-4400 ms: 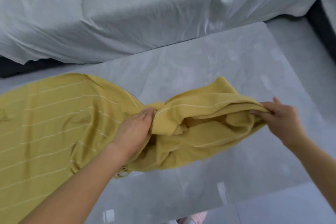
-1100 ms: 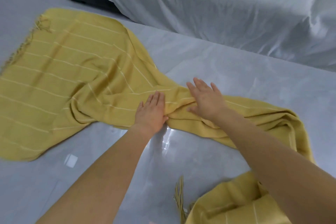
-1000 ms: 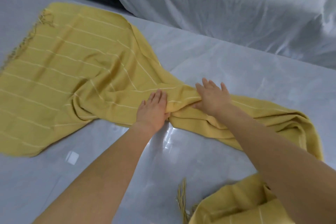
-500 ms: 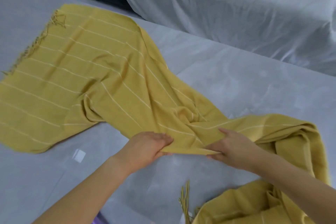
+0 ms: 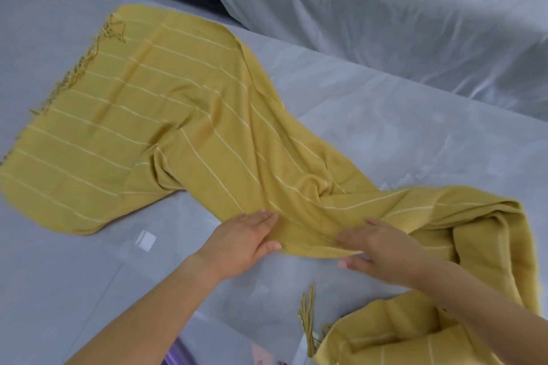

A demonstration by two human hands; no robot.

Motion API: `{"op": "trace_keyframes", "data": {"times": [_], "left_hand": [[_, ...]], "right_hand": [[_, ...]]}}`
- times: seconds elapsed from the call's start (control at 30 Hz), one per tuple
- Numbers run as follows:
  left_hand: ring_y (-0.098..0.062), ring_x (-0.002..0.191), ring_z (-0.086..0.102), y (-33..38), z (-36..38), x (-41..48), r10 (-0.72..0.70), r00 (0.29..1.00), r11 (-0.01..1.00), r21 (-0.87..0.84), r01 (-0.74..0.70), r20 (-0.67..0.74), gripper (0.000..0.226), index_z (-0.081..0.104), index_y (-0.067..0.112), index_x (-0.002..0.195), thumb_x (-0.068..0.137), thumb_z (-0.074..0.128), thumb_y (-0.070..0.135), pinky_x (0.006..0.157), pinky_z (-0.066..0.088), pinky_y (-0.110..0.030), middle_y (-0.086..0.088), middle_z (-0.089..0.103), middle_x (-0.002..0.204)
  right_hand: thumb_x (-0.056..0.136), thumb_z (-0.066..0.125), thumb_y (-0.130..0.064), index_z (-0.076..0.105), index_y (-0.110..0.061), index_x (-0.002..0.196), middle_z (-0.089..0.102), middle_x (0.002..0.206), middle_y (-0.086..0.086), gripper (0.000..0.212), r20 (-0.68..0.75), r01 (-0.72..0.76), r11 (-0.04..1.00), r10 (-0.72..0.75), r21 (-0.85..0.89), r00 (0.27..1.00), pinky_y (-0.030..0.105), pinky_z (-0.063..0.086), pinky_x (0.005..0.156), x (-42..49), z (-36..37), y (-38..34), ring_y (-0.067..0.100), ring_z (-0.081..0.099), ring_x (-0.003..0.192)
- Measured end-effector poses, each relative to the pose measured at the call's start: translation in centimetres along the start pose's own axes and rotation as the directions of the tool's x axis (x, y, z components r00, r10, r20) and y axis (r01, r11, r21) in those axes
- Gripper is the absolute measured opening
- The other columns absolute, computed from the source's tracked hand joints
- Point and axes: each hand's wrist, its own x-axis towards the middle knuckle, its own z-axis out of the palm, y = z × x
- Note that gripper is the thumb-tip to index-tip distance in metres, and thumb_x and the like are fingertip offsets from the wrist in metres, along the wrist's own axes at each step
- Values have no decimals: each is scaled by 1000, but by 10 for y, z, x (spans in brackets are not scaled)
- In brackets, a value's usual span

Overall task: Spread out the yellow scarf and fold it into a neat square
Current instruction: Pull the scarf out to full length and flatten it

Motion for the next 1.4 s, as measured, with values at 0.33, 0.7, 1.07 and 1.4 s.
{"op": "trace_keyframes", "data": {"times": [0.33,0.7,1.07,1.4], "left_hand": [[-20,123,51,-32,-94,101,-1,972,997,74,18,-235,47,47,17,134,93,47,41,96,43,-33,1,51,138],[-26,116,53,-79,-121,222,112,985,990,94,-101,-127,42,51,16,128,90,55,33,93,44,-38,-6,57,127],[-26,106,56,-80,-108,239,262,964,962,92,-257,-49,33,58,14,116,90,54,34,88,44,-36,-6,62,112],[-27,97,54,-73,-110,247,226,974,966,132,-221,-22,21,64,19,94,86,60,37,82,43,-36,-4,61,97]], "right_hand": [[49,-29,-85,32,-28,143,47,141,-9,126,-229,-302,932,344,199,910,28,18,113,8,-58,21,9,43,128],[91,51,-45,40,-26,139,46,140,-1,52,-190,-479,592,735,649,651,35,36,103,109,-63,37,22,47,124],[90,50,-46,43,-28,136,45,139,-6,49,-258,-497,638,730,588,633,35,13,115,148,-62,32,15,39,130],[85,55,-53,45,-28,133,48,133,-7,55,-301,-506,675,713,537,633,36,8,115,164,-60,31,14,38,128]]}}
